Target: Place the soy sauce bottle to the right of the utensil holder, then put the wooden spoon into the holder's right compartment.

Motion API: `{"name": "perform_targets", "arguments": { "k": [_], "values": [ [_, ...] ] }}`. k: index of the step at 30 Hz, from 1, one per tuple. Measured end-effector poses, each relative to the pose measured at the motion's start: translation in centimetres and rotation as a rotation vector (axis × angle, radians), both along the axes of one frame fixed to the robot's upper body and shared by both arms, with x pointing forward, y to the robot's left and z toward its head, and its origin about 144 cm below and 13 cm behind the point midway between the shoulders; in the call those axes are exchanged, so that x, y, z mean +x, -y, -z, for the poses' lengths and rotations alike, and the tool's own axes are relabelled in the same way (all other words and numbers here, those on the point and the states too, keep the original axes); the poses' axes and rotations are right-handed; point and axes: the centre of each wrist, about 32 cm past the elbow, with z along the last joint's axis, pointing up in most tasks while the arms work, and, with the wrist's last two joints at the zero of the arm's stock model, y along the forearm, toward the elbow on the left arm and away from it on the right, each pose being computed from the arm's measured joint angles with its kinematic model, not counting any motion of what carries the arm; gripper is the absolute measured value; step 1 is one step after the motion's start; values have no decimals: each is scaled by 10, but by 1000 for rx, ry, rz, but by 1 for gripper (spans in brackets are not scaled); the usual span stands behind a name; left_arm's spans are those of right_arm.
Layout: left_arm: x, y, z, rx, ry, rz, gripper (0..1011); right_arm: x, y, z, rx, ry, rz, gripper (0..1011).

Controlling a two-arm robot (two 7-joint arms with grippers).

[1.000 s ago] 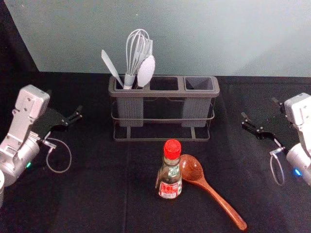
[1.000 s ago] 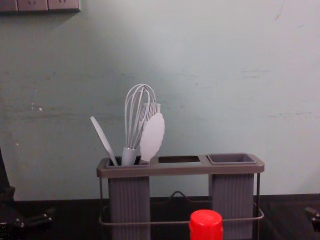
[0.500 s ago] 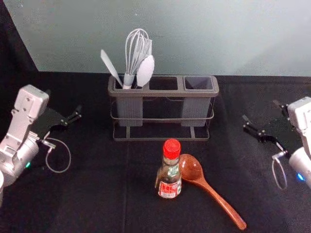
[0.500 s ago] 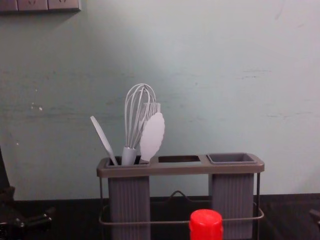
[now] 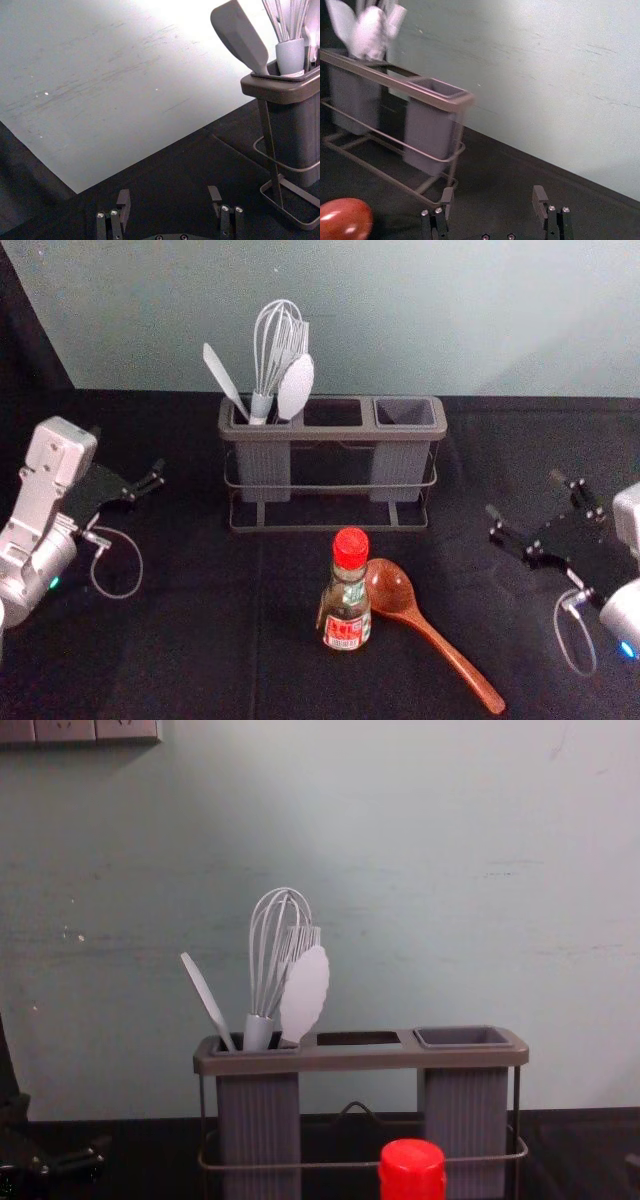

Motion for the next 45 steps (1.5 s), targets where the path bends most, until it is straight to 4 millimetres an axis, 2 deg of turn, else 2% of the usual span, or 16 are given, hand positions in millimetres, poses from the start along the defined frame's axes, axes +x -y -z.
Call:
{"name": "perform_targets", "arguments": {
  "k": [12, 18, 34, 45],
  "values": [
    [0, 0, 0, 0, 0, 0, 1011, -50, -19, -12, 104, -1, -84, 1004],
    [0, 0, 0, 0, 0, 0, 1011, -63, -29, -19, 147, -19, -155, 1004],
    [0, 0, 0, 0, 0, 0, 1011, -67, -54, -20, 204, -74, -294, 1004],
    [0, 0, 0, 0, 0, 0, 1011, -63, -81, -12, 227, -83, -330, 1004]
  ]
}}
